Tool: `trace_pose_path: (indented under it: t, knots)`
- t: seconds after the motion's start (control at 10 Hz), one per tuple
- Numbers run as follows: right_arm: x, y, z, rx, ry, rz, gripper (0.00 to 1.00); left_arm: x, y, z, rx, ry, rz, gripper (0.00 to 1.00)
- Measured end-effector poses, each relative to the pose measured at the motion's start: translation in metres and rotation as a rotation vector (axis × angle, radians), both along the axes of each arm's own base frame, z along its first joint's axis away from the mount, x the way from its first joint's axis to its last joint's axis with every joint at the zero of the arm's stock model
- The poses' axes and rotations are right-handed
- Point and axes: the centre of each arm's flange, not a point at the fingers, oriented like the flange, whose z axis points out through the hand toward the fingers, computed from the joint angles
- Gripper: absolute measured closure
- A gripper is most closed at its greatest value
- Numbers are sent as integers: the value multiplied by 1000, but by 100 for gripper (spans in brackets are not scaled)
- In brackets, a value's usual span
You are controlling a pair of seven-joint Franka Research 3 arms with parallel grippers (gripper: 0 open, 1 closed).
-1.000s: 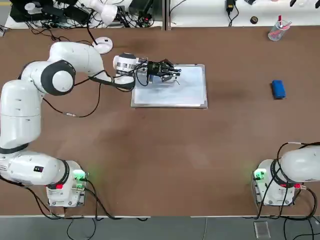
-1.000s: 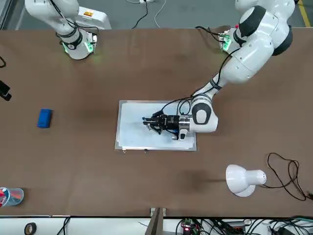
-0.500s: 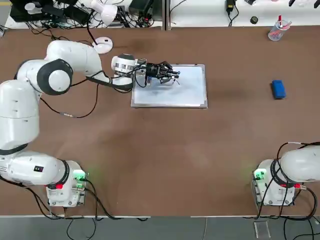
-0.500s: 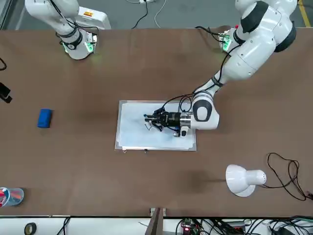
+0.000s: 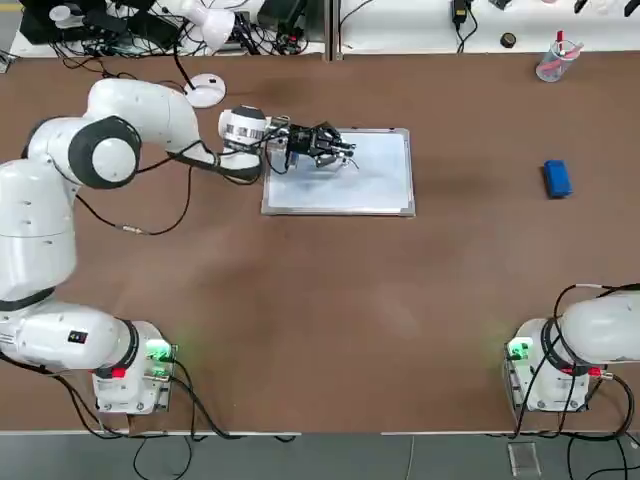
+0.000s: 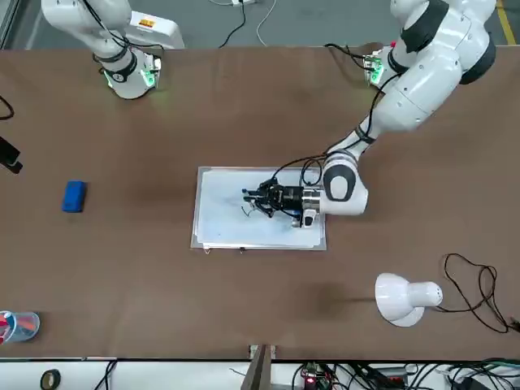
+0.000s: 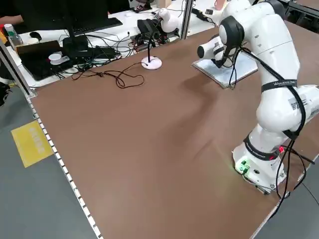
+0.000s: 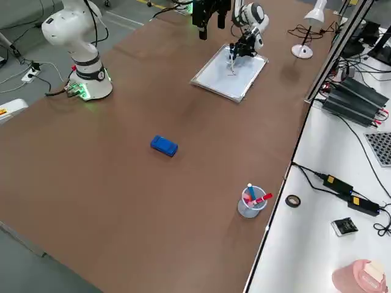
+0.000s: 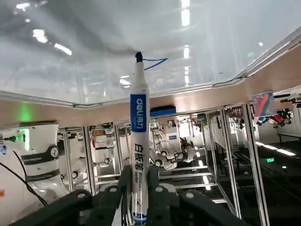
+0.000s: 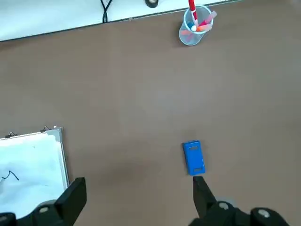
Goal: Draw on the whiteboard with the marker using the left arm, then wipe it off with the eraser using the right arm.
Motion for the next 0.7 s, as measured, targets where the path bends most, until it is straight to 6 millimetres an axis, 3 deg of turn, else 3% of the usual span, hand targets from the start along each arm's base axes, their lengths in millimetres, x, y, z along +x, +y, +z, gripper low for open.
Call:
trace_pose_path:
  t: [0.7]
  knots:
    - [1, 1, -1, 0, -4, 2, 0, 27, 12, 17, 59, 13, -11, 82]
